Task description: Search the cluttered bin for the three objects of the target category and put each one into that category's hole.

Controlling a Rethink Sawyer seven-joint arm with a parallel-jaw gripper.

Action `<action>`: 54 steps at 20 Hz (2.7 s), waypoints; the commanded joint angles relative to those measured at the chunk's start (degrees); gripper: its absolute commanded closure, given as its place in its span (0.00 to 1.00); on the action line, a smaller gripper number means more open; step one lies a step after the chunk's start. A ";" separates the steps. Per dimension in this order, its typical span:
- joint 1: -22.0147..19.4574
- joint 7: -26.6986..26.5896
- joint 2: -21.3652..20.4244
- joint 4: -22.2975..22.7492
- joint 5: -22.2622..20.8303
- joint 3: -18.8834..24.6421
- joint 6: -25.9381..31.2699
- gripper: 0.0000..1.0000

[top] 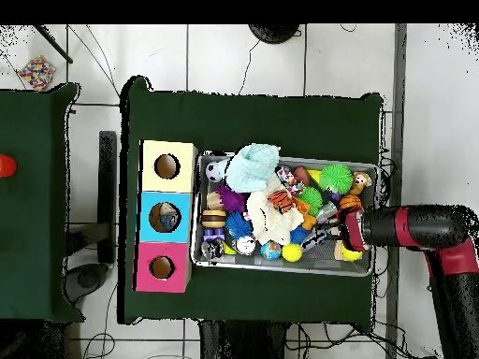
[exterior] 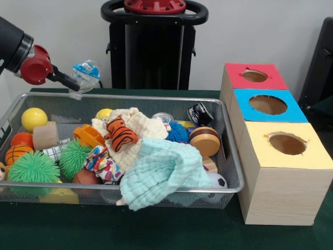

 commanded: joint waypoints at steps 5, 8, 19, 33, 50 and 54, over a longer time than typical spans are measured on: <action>-2.04 1.41 -0.46 2.01 0.33 -4.00 -2.73 1.00; -2.81 3.20 -0.64 4.00 1.14 -3.25 -3.72 1.00; -5.28 9.40 -4.49 16.08 1.03 -1.03 -11.80 1.00; -3.77 13.17 -8.86 29.07 1.51 -2.75 -20.02 1.00; -2.73 13.45 -9.52 38.11 2.19 -1.74 -32.69 1.00; -2.18 15.87 -9.49 41.81 5.24 2.25 -37.72 1.00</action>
